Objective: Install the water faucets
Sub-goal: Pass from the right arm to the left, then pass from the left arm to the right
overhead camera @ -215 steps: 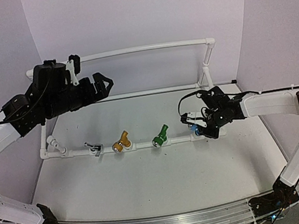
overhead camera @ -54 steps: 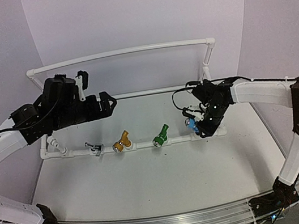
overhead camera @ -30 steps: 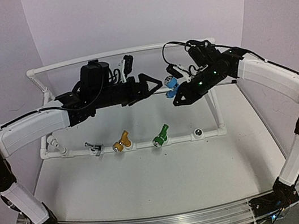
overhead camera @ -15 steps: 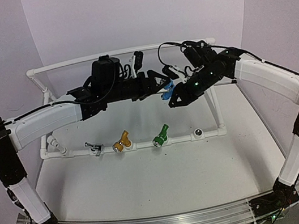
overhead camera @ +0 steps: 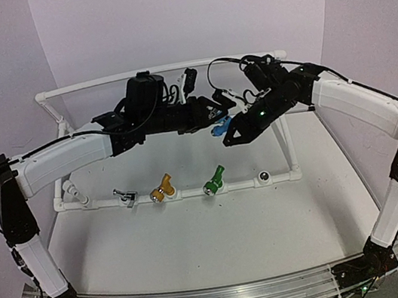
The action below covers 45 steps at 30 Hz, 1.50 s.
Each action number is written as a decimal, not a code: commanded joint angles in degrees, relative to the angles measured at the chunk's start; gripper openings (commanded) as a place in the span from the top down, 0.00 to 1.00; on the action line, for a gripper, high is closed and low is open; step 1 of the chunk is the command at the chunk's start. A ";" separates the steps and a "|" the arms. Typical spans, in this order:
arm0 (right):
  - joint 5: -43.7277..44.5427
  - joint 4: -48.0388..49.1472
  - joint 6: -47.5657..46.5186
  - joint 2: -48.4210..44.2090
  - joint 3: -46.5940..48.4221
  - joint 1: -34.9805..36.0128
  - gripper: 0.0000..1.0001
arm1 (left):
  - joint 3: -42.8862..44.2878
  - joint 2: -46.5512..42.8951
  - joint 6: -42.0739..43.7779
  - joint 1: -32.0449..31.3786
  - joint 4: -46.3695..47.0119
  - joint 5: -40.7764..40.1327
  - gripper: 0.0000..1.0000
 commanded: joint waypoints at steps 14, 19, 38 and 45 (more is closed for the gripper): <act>10.51 -8.58 -20.34 -4.46 5.17 0.45 0.17 | -1.69 -3.31 -3.67 0.01 2.66 1.16 1.00; 7.52 -9.51 -27.69 -5.60 5.88 0.64 0.20 | -3.27 -3.76 -5.68 0.02 4.57 3.04 1.00; 19.64 -10.16 -28.71 2.11 11.23 5.61 0.45 | -3.33 -3.99 -6.80 -0.05 7.40 4.98 1.00; 21.25 -7.50 -28.41 1.15 10.13 5.64 0.82 | -4.75 -4.87 -7.17 -0.01 8.50 5.19 1.00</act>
